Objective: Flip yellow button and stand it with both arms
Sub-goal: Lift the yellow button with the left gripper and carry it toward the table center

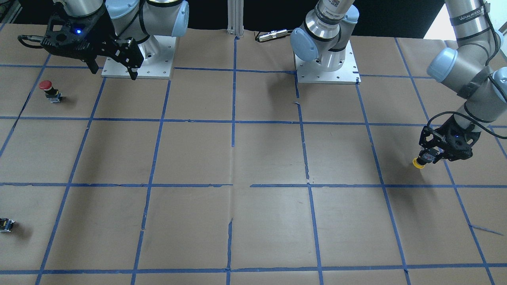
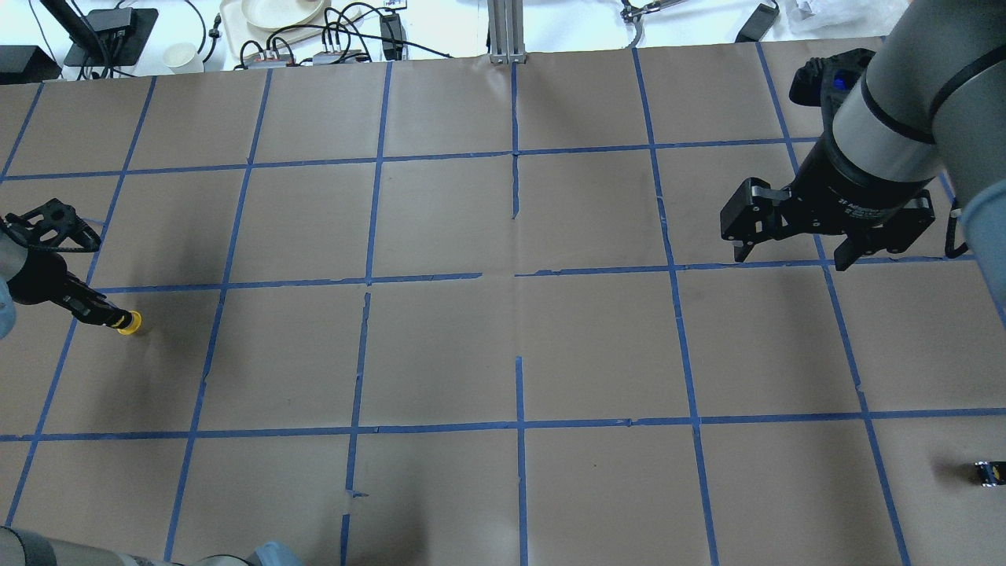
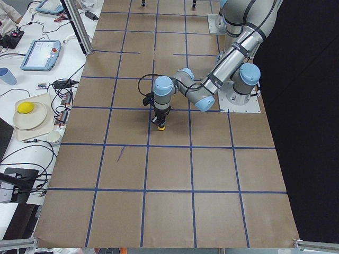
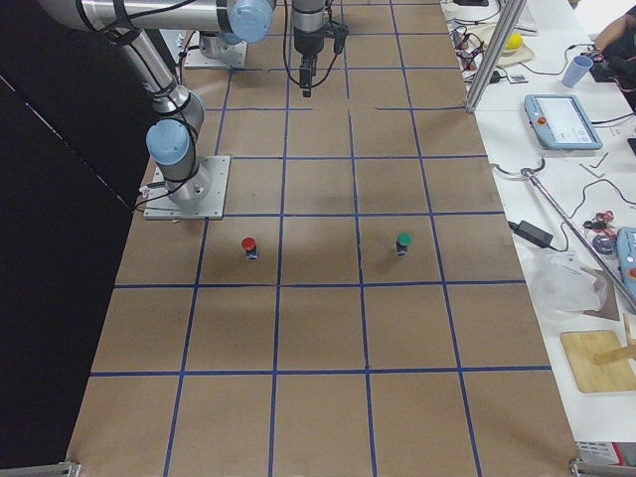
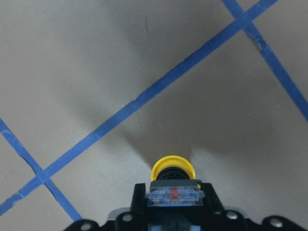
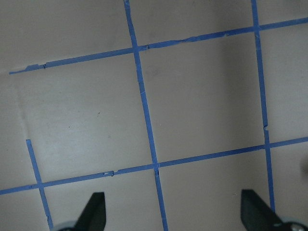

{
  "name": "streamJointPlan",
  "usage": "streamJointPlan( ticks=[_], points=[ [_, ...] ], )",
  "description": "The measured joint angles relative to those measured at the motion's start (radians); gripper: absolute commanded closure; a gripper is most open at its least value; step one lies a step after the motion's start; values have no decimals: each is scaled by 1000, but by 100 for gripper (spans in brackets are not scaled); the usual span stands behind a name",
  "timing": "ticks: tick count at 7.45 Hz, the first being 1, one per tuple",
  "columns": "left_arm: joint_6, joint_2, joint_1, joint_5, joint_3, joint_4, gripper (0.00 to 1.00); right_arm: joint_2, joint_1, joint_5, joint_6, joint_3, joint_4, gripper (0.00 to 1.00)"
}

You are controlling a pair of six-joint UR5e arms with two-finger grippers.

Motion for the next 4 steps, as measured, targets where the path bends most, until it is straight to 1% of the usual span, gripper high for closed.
streamJointPlan(
  ticks=[1,2,4],
  points=[
    [-16,24,-1,-75,0,-56,84,-1,1,0,41,0,8,0],
    [-47,51,-13,-172,1,-131,84,-2,3,13,97,1,12,0],
    [-178,122,-104,-347,4,-304,84,2,4,90,205,-1,8,0]
  ],
)
